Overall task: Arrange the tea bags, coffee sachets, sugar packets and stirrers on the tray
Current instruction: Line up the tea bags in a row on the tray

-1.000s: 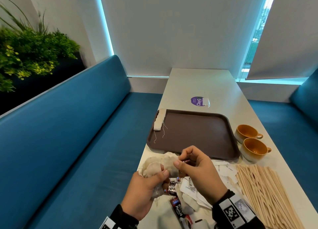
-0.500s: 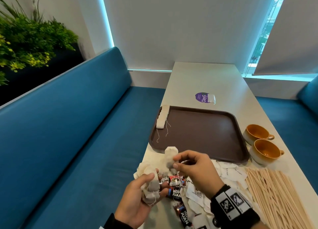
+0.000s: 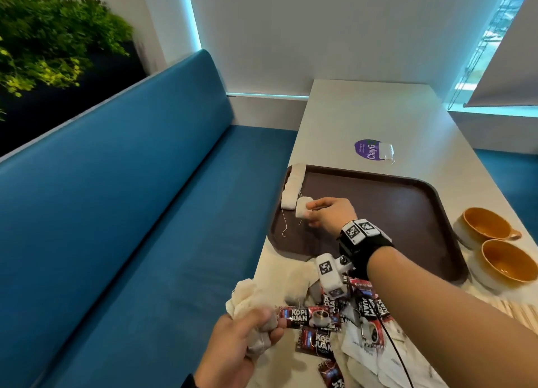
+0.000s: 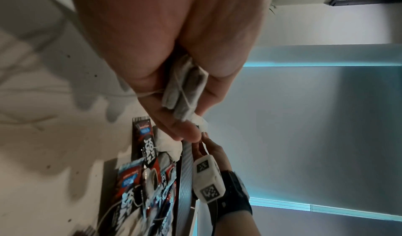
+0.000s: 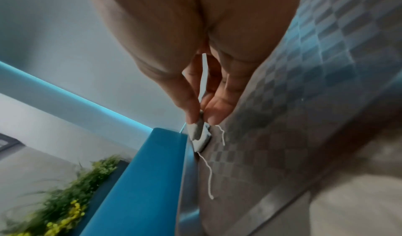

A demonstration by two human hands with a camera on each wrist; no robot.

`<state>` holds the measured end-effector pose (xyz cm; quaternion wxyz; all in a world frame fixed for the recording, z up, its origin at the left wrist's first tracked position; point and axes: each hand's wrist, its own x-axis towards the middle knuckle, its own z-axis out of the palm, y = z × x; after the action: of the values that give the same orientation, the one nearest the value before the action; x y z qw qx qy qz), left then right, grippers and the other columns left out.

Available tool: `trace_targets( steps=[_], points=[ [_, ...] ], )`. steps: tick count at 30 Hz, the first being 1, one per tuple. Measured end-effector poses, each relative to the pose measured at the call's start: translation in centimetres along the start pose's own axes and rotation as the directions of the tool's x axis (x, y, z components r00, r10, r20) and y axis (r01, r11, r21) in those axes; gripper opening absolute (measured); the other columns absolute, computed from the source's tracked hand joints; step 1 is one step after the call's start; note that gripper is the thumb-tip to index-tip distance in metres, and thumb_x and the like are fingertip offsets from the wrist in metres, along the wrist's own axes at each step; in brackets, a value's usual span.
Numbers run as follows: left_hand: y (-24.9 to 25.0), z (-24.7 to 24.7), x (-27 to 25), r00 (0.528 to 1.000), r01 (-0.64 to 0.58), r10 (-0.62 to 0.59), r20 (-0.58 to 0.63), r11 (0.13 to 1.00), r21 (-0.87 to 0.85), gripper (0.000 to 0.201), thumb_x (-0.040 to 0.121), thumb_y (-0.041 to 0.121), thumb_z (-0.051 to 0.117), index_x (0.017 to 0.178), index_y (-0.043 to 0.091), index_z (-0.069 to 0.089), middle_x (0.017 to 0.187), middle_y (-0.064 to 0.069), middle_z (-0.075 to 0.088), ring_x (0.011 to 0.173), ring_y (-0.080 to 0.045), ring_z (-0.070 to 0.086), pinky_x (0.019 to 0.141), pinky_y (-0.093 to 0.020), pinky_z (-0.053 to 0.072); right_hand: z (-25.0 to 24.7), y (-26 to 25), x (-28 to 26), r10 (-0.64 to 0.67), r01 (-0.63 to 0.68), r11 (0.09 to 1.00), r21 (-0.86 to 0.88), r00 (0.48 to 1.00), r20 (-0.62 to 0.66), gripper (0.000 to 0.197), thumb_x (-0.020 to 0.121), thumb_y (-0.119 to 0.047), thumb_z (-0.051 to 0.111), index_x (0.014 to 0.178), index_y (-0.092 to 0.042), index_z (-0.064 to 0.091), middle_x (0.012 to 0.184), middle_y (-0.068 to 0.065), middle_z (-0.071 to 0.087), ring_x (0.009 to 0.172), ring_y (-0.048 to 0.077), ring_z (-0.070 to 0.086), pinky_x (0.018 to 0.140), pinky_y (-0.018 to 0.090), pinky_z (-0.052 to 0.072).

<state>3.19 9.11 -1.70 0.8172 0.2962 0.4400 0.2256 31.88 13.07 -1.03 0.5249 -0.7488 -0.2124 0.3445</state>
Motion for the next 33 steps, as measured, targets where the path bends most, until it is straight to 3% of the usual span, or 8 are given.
trace_targets(
  steps=[7,11,17,21,24,28,31,33],
  points=[
    [0.1,-0.6,0.2,0.999,0.018,-0.02,0.03,0.998,0.06,0.016,0.085,-0.006,0.069,0.101,-0.007,0.066,0.094,-0.043,0.065,0.064,-0.035,0.067,0.048,-0.033,0.052,3.0,0.9,3.3,0.0,0.004,0.995,-0.1,0.999,0.037,0.014,0.076,-0.003,0.086,0.079,-0.013,0.076,0.087,0.013,0.077,0.08,0.033,0.076,0.085,0.046,0.063],
    [-0.2,-1.1,0.6,0.999,0.002,-0.006,0.035,0.994,0.108,0.035,0.07,0.005,0.084,0.101,-0.002,0.07,0.095,-0.037,0.071,0.077,-0.04,0.068,0.067,-0.039,0.054,4.0,0.7,4.8,-0.001,0.007,0.975,-0.223,1.0,0.027,0.016,0.076,-0.004,0.086,0.074,-0.016,0.076,0.081,0.01,0.078,0.078,0.028,0.077,0.084,0.042,0.063],
    [-0.5,-1.7,0.8,1.0,0.0,0.001,-0.007,0.996,0.09,0.038,0.086,0.015,0.073,0.118,0.002,0.059,0.084,-0.027,0.068,0.06,-0.029,0.063,0.045,-0.029,0.047,4.2,0.6,5.7,0.002,0.009,0.926,-0.378,1.0,0.029,0.012,0.074,-0.019,0.089,0.077,-0.021,0.078,0.084,0.003,0.078,0.078,0.021,0.076,0.084,0.035,0.063],
    [-0.5,-2.0,0.6,0.999,-0.007,0.013,-0.032,0.983,0.185,0.036,0.086,0.034,0.074,0.11,0.008,0.067,0.079,-0.022,0.069,0.054,-0.026,0.056,0.05,-0.026,0.039,3.4,-0.1,4.9,-0.039,0.052,0.926,-0.374,0.998,0.043,0.019,0.074,-0.021,0.09,0.088,-0.026,0.078,0.098,0.002,0.075,0.083,0.018,0.07,0.088,0.037,0.061],
    [-0.2,-1.9,0.2,0.995,-0.071,0.08,-0.056,0.987,0.144,0.035,0.086,0.025,0.077,0.116,0.011,0.066,0.083,-0.016,0.07,0.06,-0.024,0.062,0.049,-0.028,0.044,2.1,-0.8,2.9,-0.088,0.086,0.961,-0.262,0.996,0.003,0.014,0.079,-0.016,0.083,0.088,-0.024,0.077,0.087,0.002,0.075,0.073,0.018,0.069,0.084,0.042,0.063],
    [0.1,-1.3,-0.8,0.995,-0.085,0.082,0.05,0.995,0.06,0.038,0.083,0.009,0.076,0.119,0.005,0.062,0.085,-0.013,0.069,0.065,-0.022,0.061,0.049,-0.028,0.049,0.5,-1.7,-2.4,-0.138,0.139,0.984,-0.111,0.99,0.021,0.009,0.087,-0.009,0.075,0.09,-0.018,0.076,0.078,0.003,0.071,0.067,0.017,0.064,0.072,0.034,0.061],
    [0.3,-0.2,-1.8,0.982,-0.124,0.119,0.145,0.992,0.025,0.013,0.081,0.004,0.073,0.093,0.002,0.077,0.081,-0.016,0.067,0.066,-0.021,0.06,0.054,-0.026,0.053,-0.4,-1.6,-7.6,-0.146,0.152,0.986,-0.06,0.984,0.102,0.006,0.089,-0.009,0.074,0.091,-0.014,0.076,0.072,-0.001,0.065,0.062,0.014,0.058,0.063,0.028,0.054],
    [0.3,0.4,-2.5,0.974,-0.148,0.145,0.174,0.989,-0.001,0.01,0.08,0.001,0.071,0.085,0.005,0.08,0.081,-0.017,0.067,0.067,-0.022,0.062,0.056,-0.026,0.055,-0.7,-1.2,-11.0,-0.15,0.161,0.985,-0.058,0.977,0.152,0.006,0.09,-0.009,0.074,0.092,-0.013,0.076,0.071,-0.001,0.065,0.059,0.012,0.058,0.058,0.026,0.052]
  ],
)
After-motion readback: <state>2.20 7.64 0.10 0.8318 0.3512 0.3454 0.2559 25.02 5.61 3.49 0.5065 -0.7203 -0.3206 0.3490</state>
